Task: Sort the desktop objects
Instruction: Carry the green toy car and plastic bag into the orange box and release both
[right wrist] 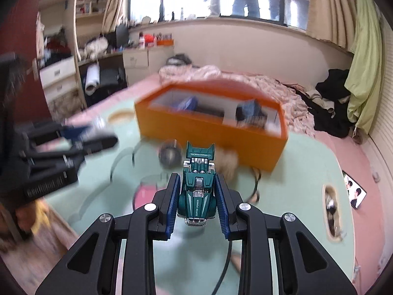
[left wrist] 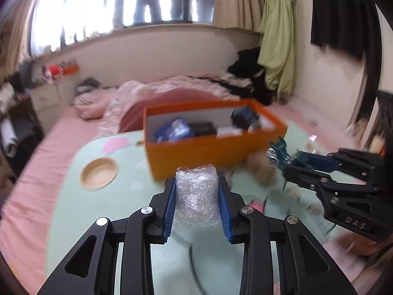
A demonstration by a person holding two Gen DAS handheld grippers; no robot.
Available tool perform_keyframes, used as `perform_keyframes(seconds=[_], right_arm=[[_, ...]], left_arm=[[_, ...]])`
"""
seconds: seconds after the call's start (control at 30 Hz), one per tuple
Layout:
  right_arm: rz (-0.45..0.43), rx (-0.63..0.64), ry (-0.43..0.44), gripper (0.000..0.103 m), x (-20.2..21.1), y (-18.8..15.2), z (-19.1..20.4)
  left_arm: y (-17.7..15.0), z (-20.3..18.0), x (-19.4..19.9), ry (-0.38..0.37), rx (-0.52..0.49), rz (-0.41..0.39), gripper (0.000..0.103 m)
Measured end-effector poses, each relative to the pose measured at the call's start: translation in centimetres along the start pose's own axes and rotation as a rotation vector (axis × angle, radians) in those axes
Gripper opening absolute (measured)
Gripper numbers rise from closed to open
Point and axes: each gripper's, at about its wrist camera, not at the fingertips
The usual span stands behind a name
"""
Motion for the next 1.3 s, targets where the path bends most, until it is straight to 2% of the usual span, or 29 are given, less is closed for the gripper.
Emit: perform_keyframes(seconds=[0.1,0.2,0.33,0.37,0.4,0.43,0.53,0.57,0.6,0.63,0.67,0.73,0.77,0.8,0.87,0.9,1.0,1.07,1.13,1.2,1.3], right_arm=[[-0.030,-0.045,-0.014,0.030,-0.4,3.1,-1.0],[-0.009,-0.104,-0.009,0.030,-2.5,5.8,-2.2],[0.033,-0.181,0.001,0.030,-6.3,8.4,-3.8],[0.044,-0.202,0.005,0.030,-7.3,8.9,-4.1],[0.060,-0.226,0.008,0.030,-8.5,9.3,-4.6],[0.073,-0.247,0.011,0.030,-9.4,9.5,-4.9],[0.086,-0.295,0.011,0.031,-10.4,9.7,-5.9],[0.078,-0.309,0.008,0.035,-10.0,9.6,-6.1],[0.068,-0.320,0.001,0.040,-9.3,9.5,-6.3],[0.058,-0.327,-0.016,0.056,-8.6,9.2,-6.5],[0.046,-0.330,-0.044,0.065,-7.7,8.9,-6.6],[0.003,-0.327,-0.120,0.065,-5.2,7.7,-6.2],[-0.009,-0.324,-0.132,0.065,-4.3,7.3,-5.9],[-0.012,-0.320,-0.142,0.065,-3.3,6.5,-5.6],[0.033,-0.302,-0.132,0.065,-2.3,4.8,-4.6],[0.064,-0.288,-0.125,0.065,-2.2,4.0,-4.2],[0.160,-0.223,-0.156,0.065,-2.2,1.4,-2.3],[0.221,-0.184,-0.167,0.065,-2.5,-0.1,-1.2],[0.243,-0.178,-0.177,0.065,-2.5,-0.6,-1.2],[0.243,-0.192,-0.183,0.065,-2.5,-0.9,-1.6],[0.290,-0.205,-0.159,0.069,-3.4,-1.7,-2.1]], left_arm=[[3.4,0.8,-1.2,0.013,0.014,-0.027,0.031],[6.6,1.5,-3.4,0.021,0.021,-0.027,0.031],[9.3,2.1,-8.5,0.052,0.011,0.040,0.032],[9.5,2.3,-9.5,0.054,0.029,0.064,0.040],[9.6,2.8,-10.8,0.061,0.057,0.098,0.056],[9.5,3.1,-11.5,0.064,0.078,0.114,0.060],[8.5,3.7,-10.8,0.020,0.137,0.076,0.067],[8.2,3.9,-10.3,0.004,0.150,0.056,0.075],[7.8,4.1,-9.4,-0.010,0.163,0.020,0.081],[7.5,4.3,-8.5,-0.012,0.171,-0.011,0.082],[7.0,4.5,-7.5,-0.006,0.182,-0.039,0.084],[6.0,4.8,-5.5,-0.001,0.212,-0.083,0.087],[5.4,4.9,-4.7,-0.010,0.224,-0.086,0.093],[4.6,4.7,-4.1,-0.016,0.235,-0.065,0.098],[3.3,4.1,-3.9,-0.020,0.217,0.020,0.099],[2.2,3.3,-3.8,-0.012,0.176,0.081,0.099],[-0.4,2.3,-3.8,0.051,0.128,0.157,0.099],[-1.9,1.9,-4.0,0.057,0.138,0.201,0.099],[-2.9,1.8,-4.6,0.052,0.132,0.236,0.099],[-3.5,2.2,-5.1,0.100,0.139,0.266,0.099],[-3.9,2.5,-5.9,0.129,0.141,0.297,0.102]])
Point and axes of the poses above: each gripper's, at about its wrist camera, not at the fingertips, and x roughly against the way its jaws point, z to its left, y to its top, and after that the axes turned 5 degrees about -y, right-handed
